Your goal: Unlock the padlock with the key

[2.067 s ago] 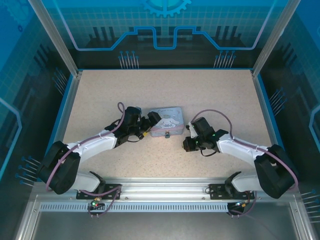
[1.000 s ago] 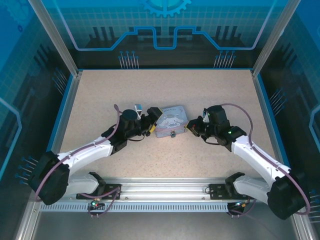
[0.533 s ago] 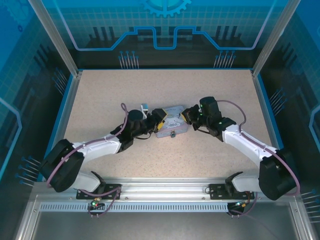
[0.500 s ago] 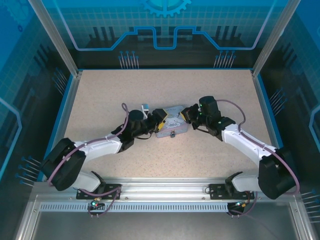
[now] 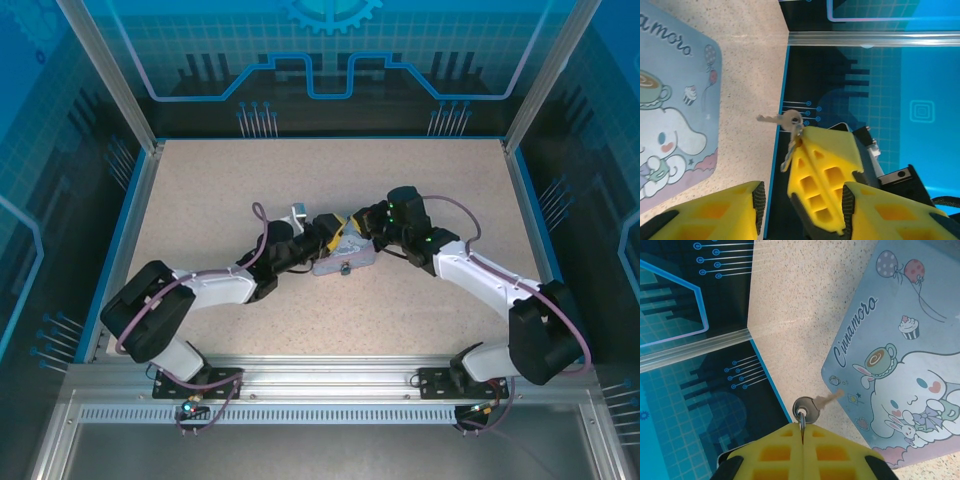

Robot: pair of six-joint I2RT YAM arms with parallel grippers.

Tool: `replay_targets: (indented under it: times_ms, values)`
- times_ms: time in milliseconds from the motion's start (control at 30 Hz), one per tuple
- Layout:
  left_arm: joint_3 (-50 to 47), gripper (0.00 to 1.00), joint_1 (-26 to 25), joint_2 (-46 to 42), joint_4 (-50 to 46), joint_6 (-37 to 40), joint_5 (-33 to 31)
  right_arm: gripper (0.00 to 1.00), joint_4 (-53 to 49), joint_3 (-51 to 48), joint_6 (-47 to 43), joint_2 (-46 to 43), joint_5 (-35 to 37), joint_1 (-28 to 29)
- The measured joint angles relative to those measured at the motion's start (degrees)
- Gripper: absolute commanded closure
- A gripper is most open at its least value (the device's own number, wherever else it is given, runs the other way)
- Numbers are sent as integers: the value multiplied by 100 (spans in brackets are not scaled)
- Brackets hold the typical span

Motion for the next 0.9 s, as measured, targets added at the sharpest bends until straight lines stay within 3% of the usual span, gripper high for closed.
replay_targets:
  times_ms: [400,900]
  values:
    - [107,66,-24,402,393,-151,-131,100,136,-2,52,33,-2,4]
    - [157,87,-37,485,455,-153,-221,100,203,-2,92,33,-2,4]
